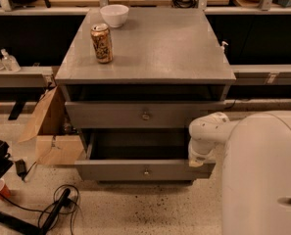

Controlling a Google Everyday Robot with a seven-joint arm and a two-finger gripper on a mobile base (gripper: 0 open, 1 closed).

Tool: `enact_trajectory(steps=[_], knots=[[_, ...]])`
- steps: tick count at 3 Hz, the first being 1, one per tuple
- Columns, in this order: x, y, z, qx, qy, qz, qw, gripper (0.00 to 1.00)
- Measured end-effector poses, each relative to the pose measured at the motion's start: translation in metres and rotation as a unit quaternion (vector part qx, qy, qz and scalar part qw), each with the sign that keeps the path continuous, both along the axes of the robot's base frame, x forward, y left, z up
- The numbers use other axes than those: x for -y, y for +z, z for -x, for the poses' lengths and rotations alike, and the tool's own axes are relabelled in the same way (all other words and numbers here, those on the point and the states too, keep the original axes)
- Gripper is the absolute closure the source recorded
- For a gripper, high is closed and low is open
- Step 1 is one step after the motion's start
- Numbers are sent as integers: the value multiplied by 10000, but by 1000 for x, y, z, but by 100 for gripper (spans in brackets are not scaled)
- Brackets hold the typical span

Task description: Open middle drawer

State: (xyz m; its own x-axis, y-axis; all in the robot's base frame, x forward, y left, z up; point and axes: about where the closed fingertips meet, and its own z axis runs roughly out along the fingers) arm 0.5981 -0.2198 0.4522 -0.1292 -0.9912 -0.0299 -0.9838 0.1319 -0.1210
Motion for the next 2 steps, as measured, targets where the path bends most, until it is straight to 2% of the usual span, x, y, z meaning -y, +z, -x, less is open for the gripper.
enact_trajectory(steps=[2], knots=[[0,0,1,-10,1,0,10000,39]])
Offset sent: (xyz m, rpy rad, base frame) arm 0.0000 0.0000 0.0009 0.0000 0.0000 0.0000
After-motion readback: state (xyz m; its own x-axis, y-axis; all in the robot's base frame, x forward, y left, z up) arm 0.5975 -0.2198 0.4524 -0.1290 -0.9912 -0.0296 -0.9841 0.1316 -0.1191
